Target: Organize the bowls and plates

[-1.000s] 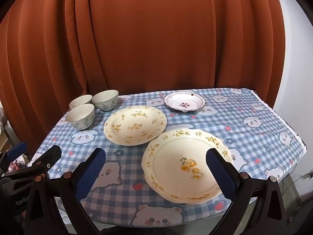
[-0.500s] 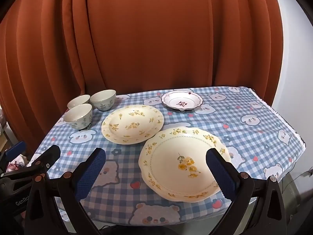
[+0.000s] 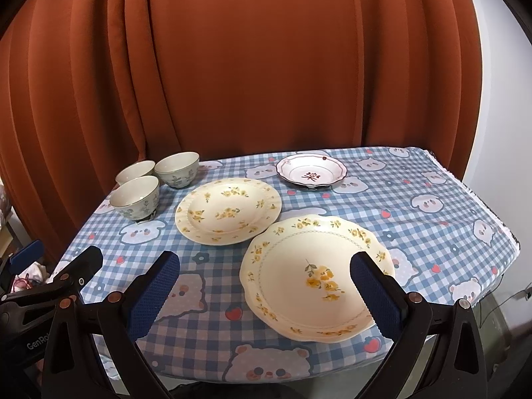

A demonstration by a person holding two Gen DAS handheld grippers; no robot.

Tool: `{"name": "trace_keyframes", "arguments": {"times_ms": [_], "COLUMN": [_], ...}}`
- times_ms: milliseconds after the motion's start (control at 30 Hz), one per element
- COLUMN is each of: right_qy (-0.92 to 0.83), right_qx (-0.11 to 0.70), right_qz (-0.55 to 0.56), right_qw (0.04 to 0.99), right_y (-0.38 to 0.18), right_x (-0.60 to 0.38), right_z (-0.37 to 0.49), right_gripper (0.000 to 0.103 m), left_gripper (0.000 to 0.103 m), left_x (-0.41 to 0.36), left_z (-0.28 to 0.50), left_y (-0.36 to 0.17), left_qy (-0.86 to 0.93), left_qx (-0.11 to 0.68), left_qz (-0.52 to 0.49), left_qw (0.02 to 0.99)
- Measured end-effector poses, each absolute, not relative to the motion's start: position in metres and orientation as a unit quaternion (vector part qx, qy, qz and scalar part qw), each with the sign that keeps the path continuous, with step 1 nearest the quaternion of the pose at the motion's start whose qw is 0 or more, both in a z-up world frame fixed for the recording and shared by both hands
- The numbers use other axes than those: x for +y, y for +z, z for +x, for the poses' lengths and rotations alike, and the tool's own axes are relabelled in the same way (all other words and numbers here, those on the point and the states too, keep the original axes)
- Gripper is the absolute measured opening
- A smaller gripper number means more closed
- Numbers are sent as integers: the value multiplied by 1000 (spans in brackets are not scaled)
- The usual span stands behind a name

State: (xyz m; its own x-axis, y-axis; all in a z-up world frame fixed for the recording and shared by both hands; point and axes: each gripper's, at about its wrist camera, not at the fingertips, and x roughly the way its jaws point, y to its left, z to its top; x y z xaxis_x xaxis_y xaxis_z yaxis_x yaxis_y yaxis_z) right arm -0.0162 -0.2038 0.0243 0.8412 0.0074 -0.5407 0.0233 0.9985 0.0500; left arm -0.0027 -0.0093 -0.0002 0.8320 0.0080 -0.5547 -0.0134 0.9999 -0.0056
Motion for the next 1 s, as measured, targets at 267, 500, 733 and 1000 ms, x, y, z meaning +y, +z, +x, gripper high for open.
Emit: {"name": "trace_keyframes", "arguments": {"times_ms": [267,500,733,1000], "right_qy": [-7,-5,-4,-6], "right_qx": [282,282,282,281], "right_qz": [26,27,26,28], "right_qw": [959,959,959,959], "right_y": [25,24,24,25], "right_x": [-203,-205,-203,-201], "right_z": [-18,-20,-19,-18], "right_gripper": [103,103,103,103], "left_gripper": [103,103,103,103], "left_x": [-7,-7,-6,-1], "left_z": [-4,-3,-4,-4], "left_y": [0,0,-1,2], "left_qy": [6,5,4,2], "left_qx": [290,291,291,288], "left_qz": [-6,-5,-5,-4], "left_qw": [957,957,957,958]}}
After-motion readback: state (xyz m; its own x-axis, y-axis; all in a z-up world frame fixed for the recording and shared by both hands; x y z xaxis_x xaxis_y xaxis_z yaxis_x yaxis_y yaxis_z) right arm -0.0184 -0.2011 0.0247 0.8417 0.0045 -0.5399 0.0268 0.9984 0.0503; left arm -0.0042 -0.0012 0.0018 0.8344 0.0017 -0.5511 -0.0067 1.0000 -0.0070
